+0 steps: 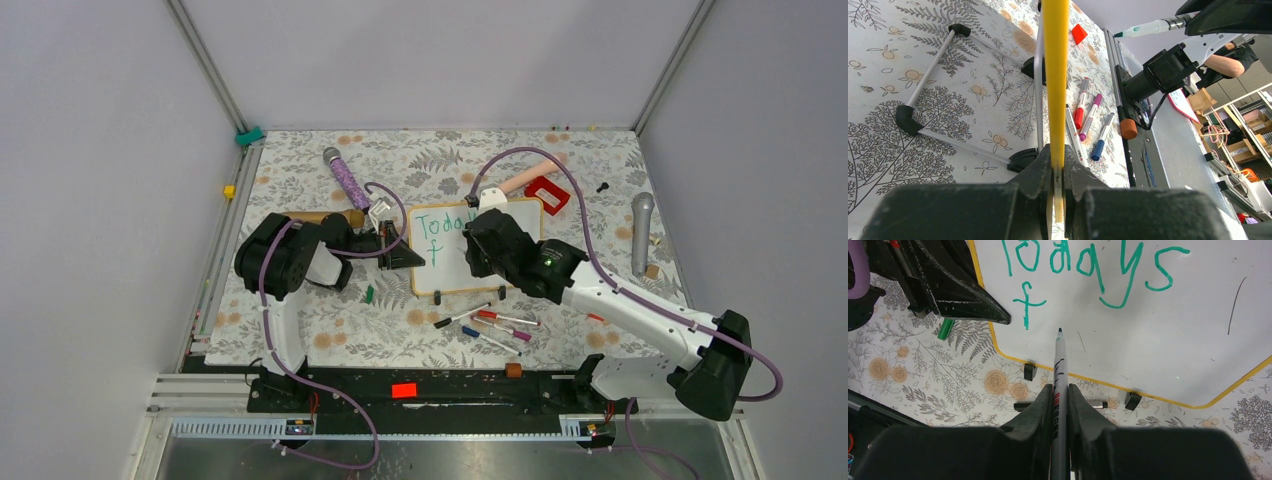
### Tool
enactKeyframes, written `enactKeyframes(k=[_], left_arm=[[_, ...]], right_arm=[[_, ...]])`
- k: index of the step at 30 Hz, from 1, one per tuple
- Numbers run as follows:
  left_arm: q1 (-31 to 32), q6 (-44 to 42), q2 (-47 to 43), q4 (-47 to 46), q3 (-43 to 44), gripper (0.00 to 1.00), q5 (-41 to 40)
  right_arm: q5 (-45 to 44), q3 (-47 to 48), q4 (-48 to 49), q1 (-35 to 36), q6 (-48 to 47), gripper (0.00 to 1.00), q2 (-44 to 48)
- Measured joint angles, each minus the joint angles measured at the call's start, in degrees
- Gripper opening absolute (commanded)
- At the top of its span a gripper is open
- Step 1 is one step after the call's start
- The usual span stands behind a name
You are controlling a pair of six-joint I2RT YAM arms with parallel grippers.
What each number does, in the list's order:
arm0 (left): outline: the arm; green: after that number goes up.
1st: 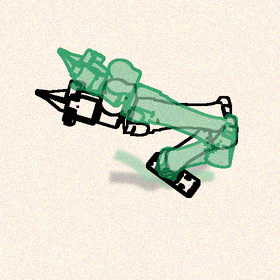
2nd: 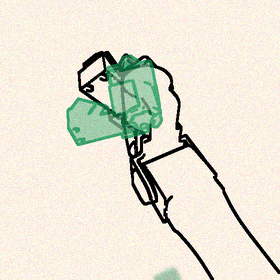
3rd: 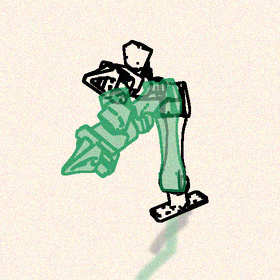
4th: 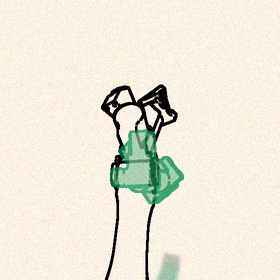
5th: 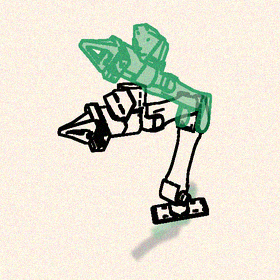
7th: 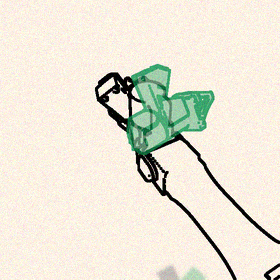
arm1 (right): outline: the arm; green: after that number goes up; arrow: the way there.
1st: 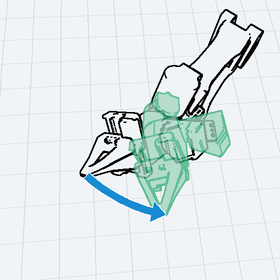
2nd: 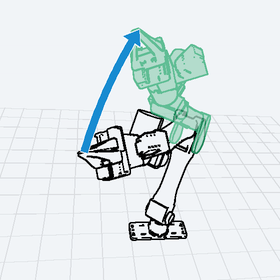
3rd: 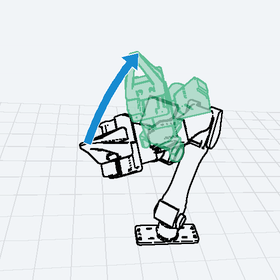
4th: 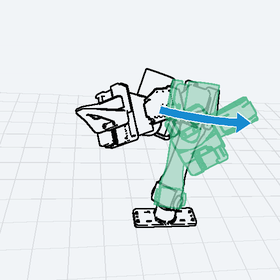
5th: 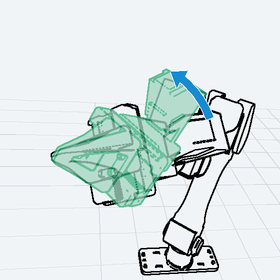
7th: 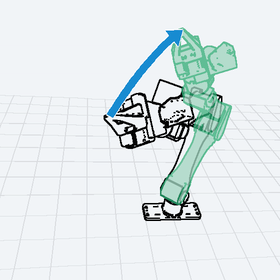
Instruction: Write a sentence on the whiteboard
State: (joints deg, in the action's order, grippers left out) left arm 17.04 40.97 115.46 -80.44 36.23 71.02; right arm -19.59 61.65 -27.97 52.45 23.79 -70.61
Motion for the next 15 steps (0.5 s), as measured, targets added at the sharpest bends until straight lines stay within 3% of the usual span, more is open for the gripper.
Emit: enactKeyframes(k=[15], left_arm=[[0.0,0.0,0.0,0.0,0.0,0.0,0.0]], right_arm=[[2.1,4.2,-3.5,0.0,1.0,0.0,-3.1]])
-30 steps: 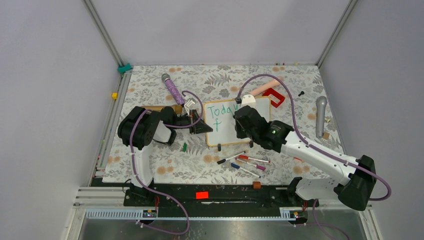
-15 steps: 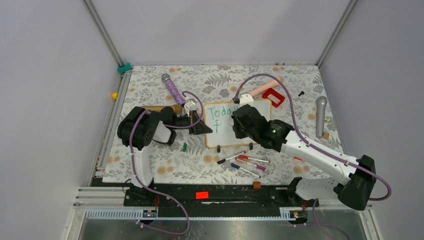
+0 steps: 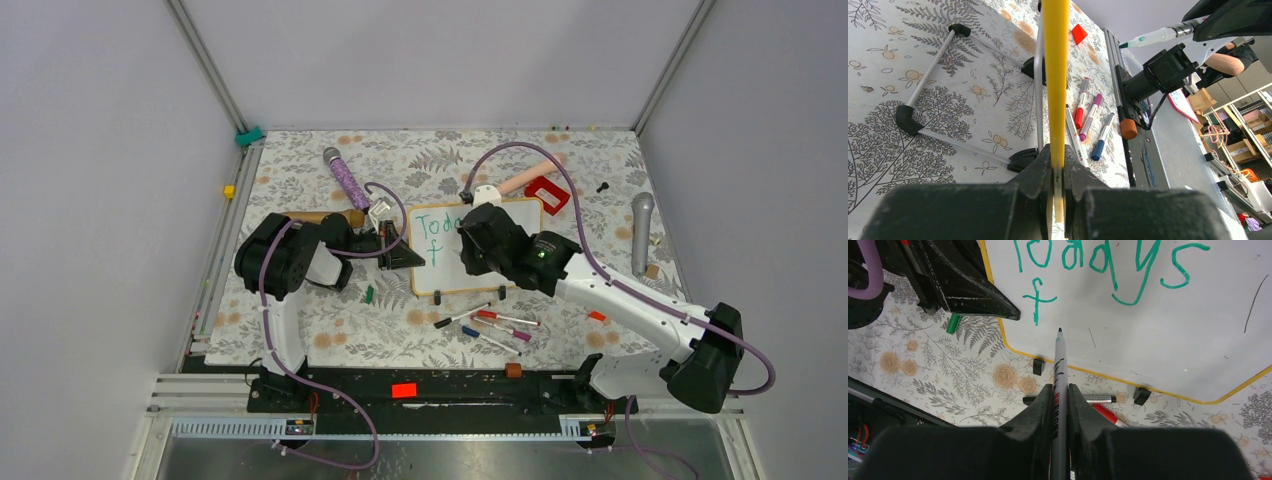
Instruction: Write a sentence on the whiteboard
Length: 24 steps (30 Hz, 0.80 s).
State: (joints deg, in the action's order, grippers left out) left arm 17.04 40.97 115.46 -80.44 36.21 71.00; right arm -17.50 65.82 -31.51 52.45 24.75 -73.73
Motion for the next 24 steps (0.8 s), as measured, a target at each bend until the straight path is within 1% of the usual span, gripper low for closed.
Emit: enactKeyframes(k=[5,13,24], left_arm=[[0.0,0.0,0.0,0.0,0.0,0.0,0.0],[0.0,0.0,0.0,0.0,0.0,0.0,0.0],[0.0,0.0,0.0,0.0,0.0,0.0,0.0]], right_arm=[[-0.6,0.0,0.1,0.0,2.4,0.0,0.0],[-5.5,0.4,0.0,0.0,3.4,0.0,0.0],[-5.3,0.5,0.7,0.1,5.2,0.0,0.4]])
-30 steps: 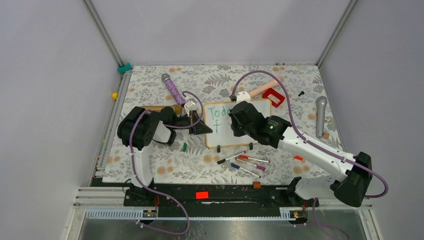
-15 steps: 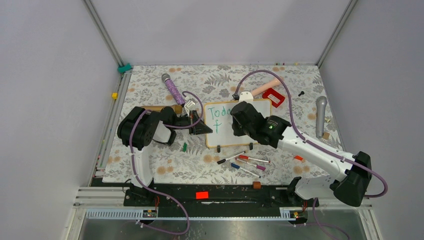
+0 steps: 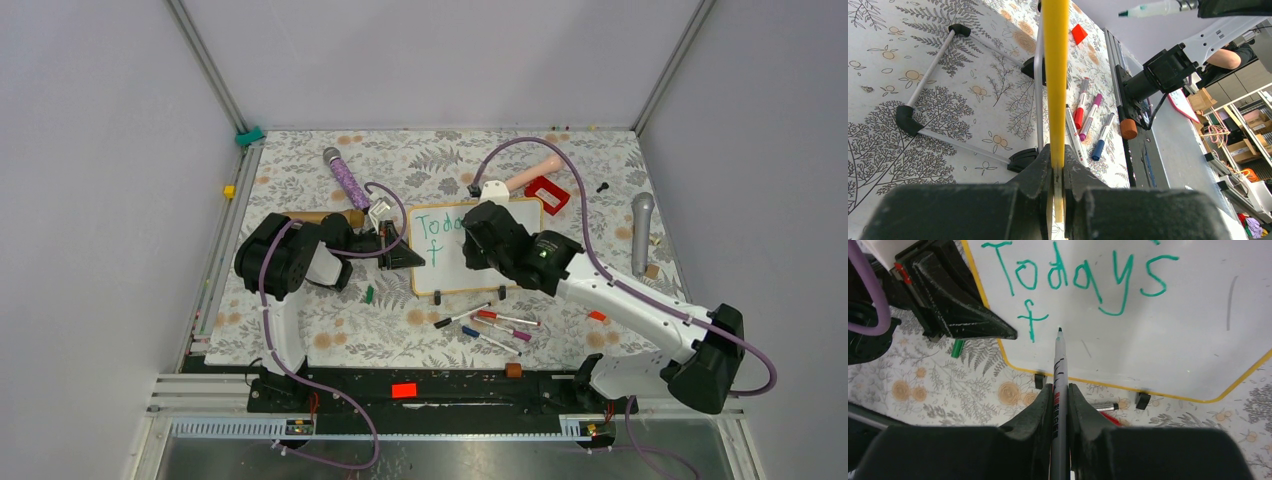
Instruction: Write a sentence on the whiteboard
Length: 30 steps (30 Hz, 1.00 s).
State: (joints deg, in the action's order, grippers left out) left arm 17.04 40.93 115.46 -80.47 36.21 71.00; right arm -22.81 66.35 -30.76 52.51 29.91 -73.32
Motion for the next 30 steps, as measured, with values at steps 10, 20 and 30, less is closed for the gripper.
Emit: enactKeyframes(k=[10,20,30], left_arm=[[0.0,-0.2,0.0,0.0,0.0,0.0,0.0],[0.1,-0.4,0.0,-0.2,-0.3,0.0,-0.1],[0.1,-0.5,0.0,-0.2,-0.3,0.0,-0.1]], right_arm=[[2.7,-1.1,2.8,1.9,0.4,0.0,-3.6],[-0.3,-1.1,4.6,1.9,0.6,0.0,-6.8],[-0.6,-1.0,4.9,1.9,0.6,0.0,-7.7]])
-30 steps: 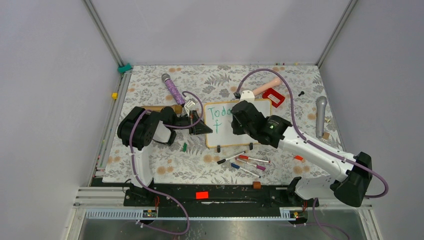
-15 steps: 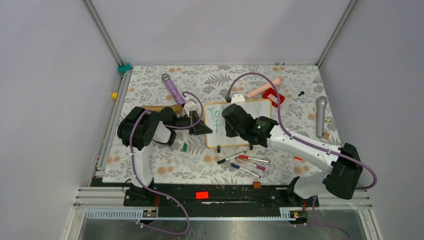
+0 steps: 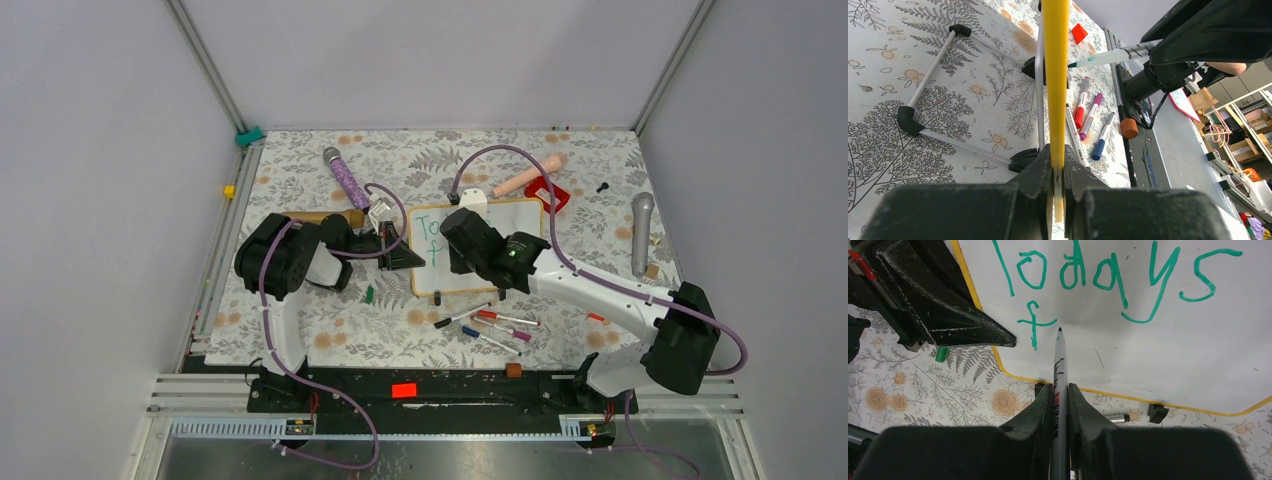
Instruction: Write a sentence on the whiteboard
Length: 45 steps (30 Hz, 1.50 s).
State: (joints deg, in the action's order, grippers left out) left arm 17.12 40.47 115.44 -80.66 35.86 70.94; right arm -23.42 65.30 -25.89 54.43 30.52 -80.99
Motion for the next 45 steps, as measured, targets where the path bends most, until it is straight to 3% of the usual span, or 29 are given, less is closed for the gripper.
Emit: enactKeyframes(k=[45], left_arm=[[0.0,0.0,0.0,0.2,0.0,0.0,-0.2]], right_arm=[[0.6,4.0,-2.3,0.4,-0.3,0.0,-5.3]])
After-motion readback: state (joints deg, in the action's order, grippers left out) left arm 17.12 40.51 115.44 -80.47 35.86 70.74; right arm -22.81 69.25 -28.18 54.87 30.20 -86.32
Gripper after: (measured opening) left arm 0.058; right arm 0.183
